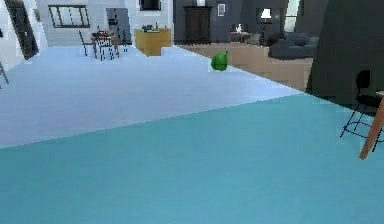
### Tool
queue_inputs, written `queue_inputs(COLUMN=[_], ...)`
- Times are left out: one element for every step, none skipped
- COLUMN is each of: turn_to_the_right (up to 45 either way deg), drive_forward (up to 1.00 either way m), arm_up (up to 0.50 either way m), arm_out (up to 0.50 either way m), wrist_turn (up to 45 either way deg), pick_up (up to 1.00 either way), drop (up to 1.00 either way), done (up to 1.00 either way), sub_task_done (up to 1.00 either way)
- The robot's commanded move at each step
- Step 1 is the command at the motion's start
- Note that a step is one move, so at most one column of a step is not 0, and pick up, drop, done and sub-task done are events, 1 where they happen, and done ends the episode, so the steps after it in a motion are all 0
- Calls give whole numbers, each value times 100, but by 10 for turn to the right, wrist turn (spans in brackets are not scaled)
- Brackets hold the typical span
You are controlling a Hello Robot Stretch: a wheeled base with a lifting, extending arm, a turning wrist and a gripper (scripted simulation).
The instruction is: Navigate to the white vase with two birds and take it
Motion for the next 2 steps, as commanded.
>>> queue_inputs(turn_to_the_right=[0, 0], drive_forward=[100, 100], arm_up=[0, 0], arm_out=[0, 0], wrist_turn=[0, 0], pick_up=[0, 0], drop=[0, 0], done=[0, 0], sub_task_done=[0, 0])
